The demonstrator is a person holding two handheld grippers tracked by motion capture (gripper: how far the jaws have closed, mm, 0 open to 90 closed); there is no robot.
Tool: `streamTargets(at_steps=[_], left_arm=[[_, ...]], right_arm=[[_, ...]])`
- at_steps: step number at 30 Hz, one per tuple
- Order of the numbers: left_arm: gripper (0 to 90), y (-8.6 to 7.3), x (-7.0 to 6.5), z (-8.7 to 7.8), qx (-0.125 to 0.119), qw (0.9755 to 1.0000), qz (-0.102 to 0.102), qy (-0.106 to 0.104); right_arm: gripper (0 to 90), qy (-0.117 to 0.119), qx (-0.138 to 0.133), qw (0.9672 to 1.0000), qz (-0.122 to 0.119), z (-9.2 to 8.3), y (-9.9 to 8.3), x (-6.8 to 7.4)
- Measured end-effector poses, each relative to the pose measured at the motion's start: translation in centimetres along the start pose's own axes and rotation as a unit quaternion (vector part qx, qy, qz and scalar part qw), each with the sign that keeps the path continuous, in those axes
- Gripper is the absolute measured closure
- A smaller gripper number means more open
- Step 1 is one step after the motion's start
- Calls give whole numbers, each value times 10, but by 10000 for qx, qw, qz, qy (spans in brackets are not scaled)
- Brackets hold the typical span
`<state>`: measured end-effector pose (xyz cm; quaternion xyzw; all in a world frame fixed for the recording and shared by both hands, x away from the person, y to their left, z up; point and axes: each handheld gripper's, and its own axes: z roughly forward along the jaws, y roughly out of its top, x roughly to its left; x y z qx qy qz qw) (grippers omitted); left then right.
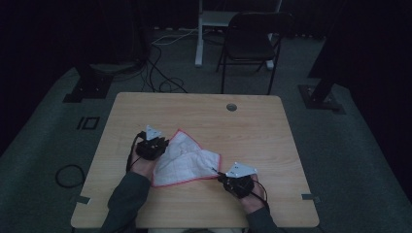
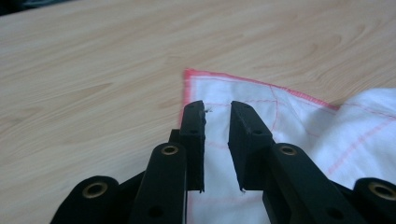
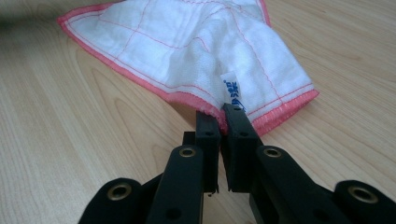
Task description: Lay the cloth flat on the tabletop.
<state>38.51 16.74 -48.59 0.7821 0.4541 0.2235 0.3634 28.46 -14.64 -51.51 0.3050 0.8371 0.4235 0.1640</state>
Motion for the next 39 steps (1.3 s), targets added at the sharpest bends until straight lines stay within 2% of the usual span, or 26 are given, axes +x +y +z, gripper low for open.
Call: streamTargets(at_steps=[5, 10, 15, 16, 18, 22, 28, 34, 39], left_arm=[[775, 13, -15, 36, 330, 9987, 375, -89], [847, 20, -27, 60, 669, 9949, 711, -236], [875, 16, -28, 78, 1019, 9922, 695, -183], [884, 15, -27, 80, 1055, 9920, 673, -162], [889, 13, -24, 80, 1002, 9932, 567, -175], [900, 12, -15, 77, 1070, 9929, 522, 37], [900, 3, 12, 68, 1020, 9942, 50, 323], [900, -9, 40, 56, 963, 9927, -458, 558], [900, -17, 50, 47, 926, 9910, -644, 716]], right_arm=[[862, 16, 9, 10000, 12, 0, -2, 1], [862, 30, 17, 10000, -2, 0, -4, 1], [862, 22, 28, 10000, 11, -1, -4, 1], [862, 20, 29, 10000, 5, -2, -5, 1], [862, 8, 27, 10000, -1, -2, -5, 1], [862, -12, 32, 10000, 8, -4, -7, 1], [862, -48, 9, 10000, 31, -8, -8, -1], [861, -50, 45, 10000, 44, -8, -10, -2], [861, -22, 53, 10000, -10, -8, -10, 0]])
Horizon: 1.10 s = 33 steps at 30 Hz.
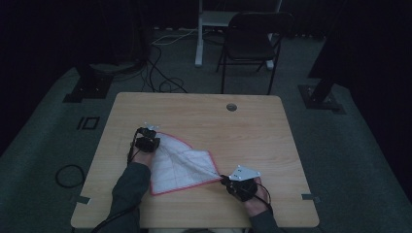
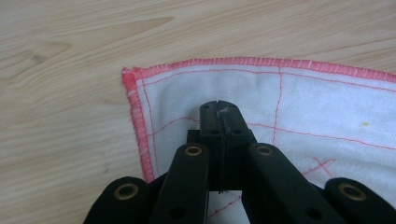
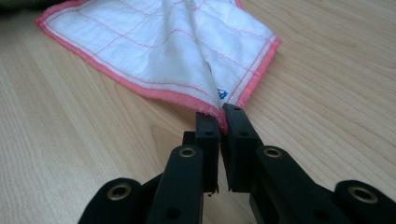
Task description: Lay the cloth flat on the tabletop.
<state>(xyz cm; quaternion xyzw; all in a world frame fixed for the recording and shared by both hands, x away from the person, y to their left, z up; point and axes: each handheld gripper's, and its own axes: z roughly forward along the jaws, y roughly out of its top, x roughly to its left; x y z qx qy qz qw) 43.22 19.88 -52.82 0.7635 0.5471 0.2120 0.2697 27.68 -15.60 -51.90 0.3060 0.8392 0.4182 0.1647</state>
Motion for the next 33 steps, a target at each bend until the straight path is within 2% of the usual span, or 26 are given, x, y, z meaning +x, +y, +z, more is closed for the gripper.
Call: streamTargets(at_steps=[3, 5, 7, 9, 12, 14, 17, 19, 24, 26, 28, 29, 31, 33], left_arm=[[900, 0, 2, -1, 44, 9999, -117, 77], [893, 3, 0, -3, 73, 9996, -142, 213], [828, 7, -4, -7, -75, 9998, -127, 135], [801, 13, -12, -11, -234, 9997, 5, -47], [774, 22, -29, -13, -273, 9987, 347, -261], [736, 28, -46, -11, -264, 9961, 640, -542], [696, 35, -70, -6, -200, 9920, 997, -743], [674, 37, -83, -1, -150, 9900, 1131, -824], [638, 38, -104, 12, 39, 9872, 1286, -944], [620, 37, -109, 15, 126, 9867, 1340, -912], [607, 35, -111, 19, 233, 9861, 1388, -882], [599, 33, -111, 20, 234, 9866, 1359, -877], [588, 33, -110, 19, 258, 9869, 1337, -862], [579, 32, -111, 17, 311, 9863, 1390, -835]], right_arm=[[861, 24, 29, 10000, -29, -1, -1, 2], [861, 54, 34, 10000, -27, -3, -2, 2], [862, 46, 50, 10000, -33, -3, -3, 3], [861, 40, 57, 10000, -27, -4, -4, 2], [861, 44, 70, 10000, 2, -3, -5, 2], [861, 54, 81, 10000, -7, -2, -4, 2], [862, 69, 90, 9999, -17, -1, -5, 3], [861, 62, 98, 9999, -6, -1, -5, 3], [862, 72, 85, 9999, 13, -1, -5, 3], [862, 73, 82, 9999, 15, 0, -5, 3], [862, 73, 87, 9999, 13, 0, -6, 2], [862, 72, 87, 9999, 20, -1, -6, 2], [862, 65, 81, 9999, 7, -1, -6, 2], [862, 62, 89, 9999, 5, -1, -6, 2]])
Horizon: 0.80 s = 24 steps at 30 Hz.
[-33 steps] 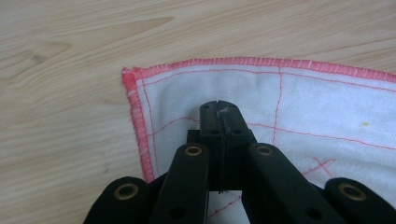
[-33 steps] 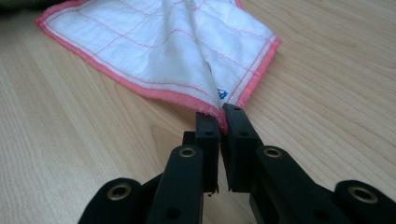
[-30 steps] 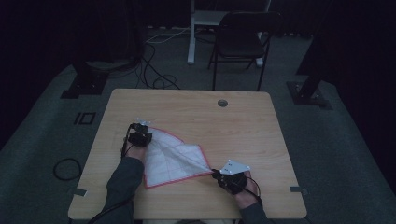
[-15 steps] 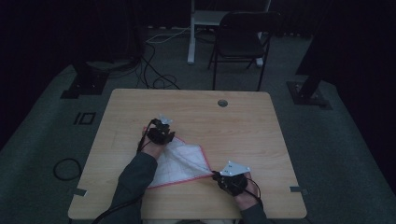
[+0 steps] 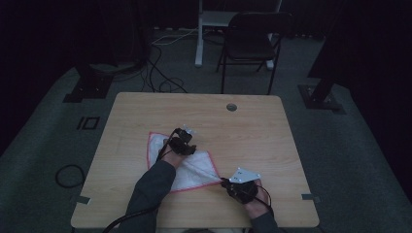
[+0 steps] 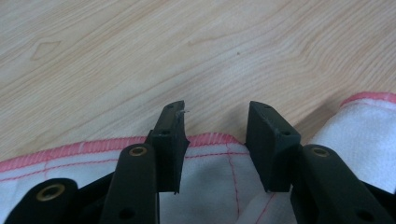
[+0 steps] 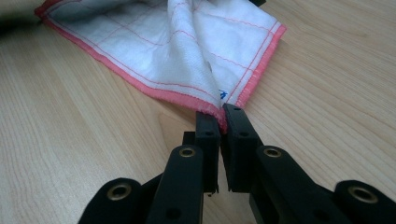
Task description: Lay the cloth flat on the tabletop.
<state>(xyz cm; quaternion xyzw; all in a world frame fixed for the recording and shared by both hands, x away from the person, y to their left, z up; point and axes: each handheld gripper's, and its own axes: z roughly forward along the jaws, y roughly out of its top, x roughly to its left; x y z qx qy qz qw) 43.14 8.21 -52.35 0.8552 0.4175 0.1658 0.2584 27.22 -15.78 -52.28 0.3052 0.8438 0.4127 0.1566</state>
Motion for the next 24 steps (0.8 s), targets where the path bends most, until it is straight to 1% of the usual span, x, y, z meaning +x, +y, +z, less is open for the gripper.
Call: streamTargets(at_steps=[3, 5, 7, 8, 9, 10, 11, 12, 13, 14, 16, 19, 21, 22, 23, 24], left_arm=[[570, -1, -1, -2, 63, 10000, 17, -23], [562, -2, -1, -4, 60, 10000, 17, -4], [561, -3, -1, -5, 55, 10000, -12, -33], [561, -4, -1, -5, 102, 9999, 4, -38], [571, -5, -1, -5, 75, 9999, -10, -79], [628, -5, -1, -6, 89, 9999, 6, -50], [718, -5, -1, -6, 117, 9999, 40, 15], [792, -5, -1, -7, 154, 9999, 27, 68], [861, -5, 2, -7, 154, 9999, -21, 42], [876, -5, 4, -8, 140, 9999, -84, -3], [887, -5, 9, -9, 81, 9998, -157, 63], [891, -4, 19, -14, -122, 9990, -395, 165], [893, -4, 28, -18, -245, 9975, -609, 257], [893, -4, 36, -22, -338, 9959, -779, 311], [893, -4, 36, -22, -338, 9959, -779, 311], [893, -5, 45, -27, -427, 9935, -968, 412]], right_arm=[[862, -6, -3, 10000, 7, 0, 0, 0], [861, -9, 5, 10000, 5, 0, -1, 0], [861, -11, 6, 10000, 13, 0, -1, 0], [861, -14, 7, 10000, 13, 0, -1, 0], [861, -13, 7, 10000, 10, 0, -1, 0], [861, -13, 9, 10000, 9, 0, -1, 0], [861, -14, 8, 10000, 14, 0, -1, 0], [861, -14, 10, 10000, 15, 0, -1, 0], [861, -17, 9, 10000, 14, -1, -1, 0], [861, -18, 6, 10000, 15, -1, -1, 0], [862, -10, 2, 10000, 6, -2, -1, 1], [861, -5, 3, 10000, -3, -3, -1, 1], [862, 0, 15, 10000, -10, -3, -2, 1], [861, -3, 26, 10000, 0, -4, -2, 1], [861, -3, 26, 10000, 0, -4, -2, 1], [861, -15, 36, 10000, 7, -5, -4, 0]])
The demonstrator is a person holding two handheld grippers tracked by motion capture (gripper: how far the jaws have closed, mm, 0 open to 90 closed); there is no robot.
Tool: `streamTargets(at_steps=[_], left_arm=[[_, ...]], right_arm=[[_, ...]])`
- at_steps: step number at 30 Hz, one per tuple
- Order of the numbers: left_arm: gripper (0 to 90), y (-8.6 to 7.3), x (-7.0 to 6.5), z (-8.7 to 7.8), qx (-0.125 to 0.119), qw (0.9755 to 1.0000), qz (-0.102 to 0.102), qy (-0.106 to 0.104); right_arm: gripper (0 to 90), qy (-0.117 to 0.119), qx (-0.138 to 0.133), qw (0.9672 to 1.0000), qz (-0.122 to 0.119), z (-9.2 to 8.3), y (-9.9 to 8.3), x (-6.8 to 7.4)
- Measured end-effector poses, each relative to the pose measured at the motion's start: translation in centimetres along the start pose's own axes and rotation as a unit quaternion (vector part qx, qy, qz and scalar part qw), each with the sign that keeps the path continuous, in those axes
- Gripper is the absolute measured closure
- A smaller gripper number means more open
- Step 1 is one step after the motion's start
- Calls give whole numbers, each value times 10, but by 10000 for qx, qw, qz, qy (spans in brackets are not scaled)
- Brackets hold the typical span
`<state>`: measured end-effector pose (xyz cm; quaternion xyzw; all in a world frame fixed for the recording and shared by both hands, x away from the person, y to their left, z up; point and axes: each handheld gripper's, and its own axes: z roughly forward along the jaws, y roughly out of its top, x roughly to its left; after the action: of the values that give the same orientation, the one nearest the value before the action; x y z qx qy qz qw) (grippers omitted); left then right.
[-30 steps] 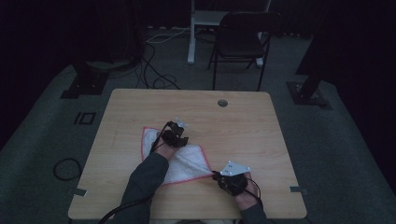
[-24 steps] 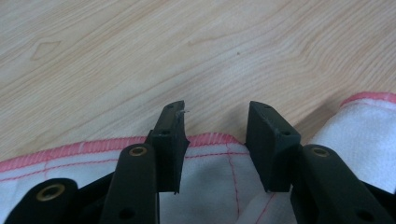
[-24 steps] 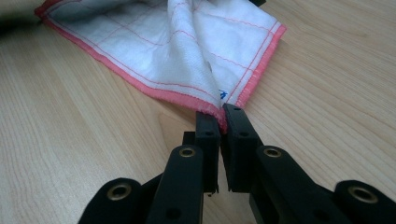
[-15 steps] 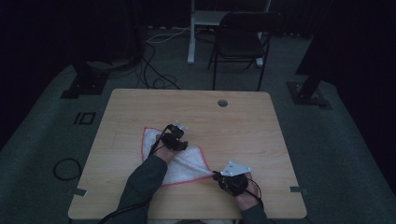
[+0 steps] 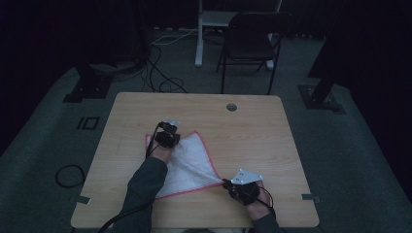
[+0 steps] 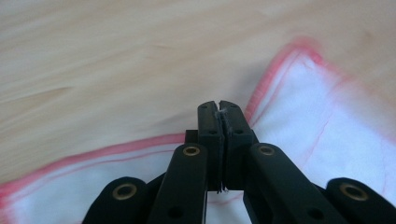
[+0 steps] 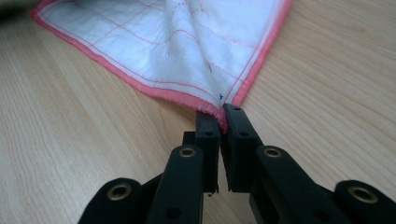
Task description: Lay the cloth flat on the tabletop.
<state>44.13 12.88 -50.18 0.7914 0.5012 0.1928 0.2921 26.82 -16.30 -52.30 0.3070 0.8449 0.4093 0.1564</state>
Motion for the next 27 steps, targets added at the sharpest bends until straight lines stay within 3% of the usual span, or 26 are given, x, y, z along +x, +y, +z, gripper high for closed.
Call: streamTargets(at_steps=[2, 4, 6, 9, 11, 16, 20, 27], left_arm=[[892, -1, 16, -6, -112, 9994, -321, 110], [886, -2, 19, -6, -79, 9993, -361, 86], [814, -4, 18, -6, -58, 9996, -255, 109], [740, -6, 19, -9, -121, 9996, -257, 3], [723, -8, 17, -14, -153, 9997, -183, 14], [692, -16, 19, -28, -308, 9994, -163, -13], [676, -35, 24, -46, -408, 9990, -154, -27], [658, -70, 21, -63, -386, 9992, 56, -75]], right_arm=[[860, 5, 10, 10000, 25, -1, -1, -1], [856, 9, 27, 10000, 21, 0, -1, -1], [854, 35, 63, 10000, 31, 1, -1, -1], [830, 73, 139, 9999, 18, 2, -2, -2], [748, 84, 158, 9998, 53, 2, -2, -3], [697, 72, 5, 9999, 107, -1, 1, -6], [659, 60, -241, 9997, 14, -6, 11, -7], [642, -37, -599, 9982, 0, -18, 22, -12]])
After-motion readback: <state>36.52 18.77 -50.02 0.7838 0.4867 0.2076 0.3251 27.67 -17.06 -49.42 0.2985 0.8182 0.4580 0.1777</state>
